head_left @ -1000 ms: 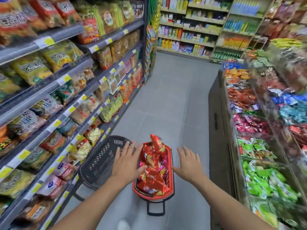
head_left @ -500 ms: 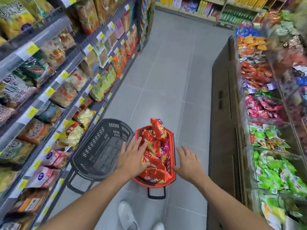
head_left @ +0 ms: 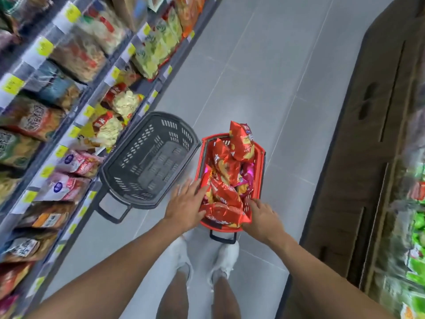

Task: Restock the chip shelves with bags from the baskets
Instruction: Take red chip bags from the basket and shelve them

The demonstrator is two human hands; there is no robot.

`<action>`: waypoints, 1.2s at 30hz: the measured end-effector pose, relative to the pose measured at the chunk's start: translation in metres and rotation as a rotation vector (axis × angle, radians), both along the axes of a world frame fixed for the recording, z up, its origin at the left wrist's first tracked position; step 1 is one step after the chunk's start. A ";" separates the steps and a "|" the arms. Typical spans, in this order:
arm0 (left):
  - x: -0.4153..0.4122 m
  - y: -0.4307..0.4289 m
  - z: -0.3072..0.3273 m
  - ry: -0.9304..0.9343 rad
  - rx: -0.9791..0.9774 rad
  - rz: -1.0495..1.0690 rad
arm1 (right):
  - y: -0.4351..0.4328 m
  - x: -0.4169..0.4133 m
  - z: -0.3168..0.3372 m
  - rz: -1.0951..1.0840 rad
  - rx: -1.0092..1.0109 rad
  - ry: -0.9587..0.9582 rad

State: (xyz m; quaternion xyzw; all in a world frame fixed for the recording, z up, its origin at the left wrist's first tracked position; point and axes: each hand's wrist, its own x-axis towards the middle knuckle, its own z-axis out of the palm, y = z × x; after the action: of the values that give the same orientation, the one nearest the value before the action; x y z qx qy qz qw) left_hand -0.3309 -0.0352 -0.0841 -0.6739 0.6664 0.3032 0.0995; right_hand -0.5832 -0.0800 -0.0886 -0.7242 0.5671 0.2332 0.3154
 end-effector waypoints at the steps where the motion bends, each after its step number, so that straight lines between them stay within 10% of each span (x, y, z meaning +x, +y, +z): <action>1: -0.001 0.002 -0.012 0.013 0.006 0.017 | 0.000 0.001 -0.013 0.007 0.018 -0.007; 17: 0.016 0.039 -0.148 0.211 -0.069 0.282 | 0.019 0.038 -0.194 -0.013 0.001 -0.055; 36: 0.013 0.011 -0.098 0.738 -0.032 1.013 | -0.039 0.005 -0.099 -0.529 0.170 -0.561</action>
State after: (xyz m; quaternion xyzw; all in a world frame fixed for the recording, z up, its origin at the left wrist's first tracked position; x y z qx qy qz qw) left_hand -0.3174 -0.0239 -0.1825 -0.7585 0.2593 0.5153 -0.3033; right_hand -0.5785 -0.1191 -0.1880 -0.5599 0.6047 -0.0167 0.5662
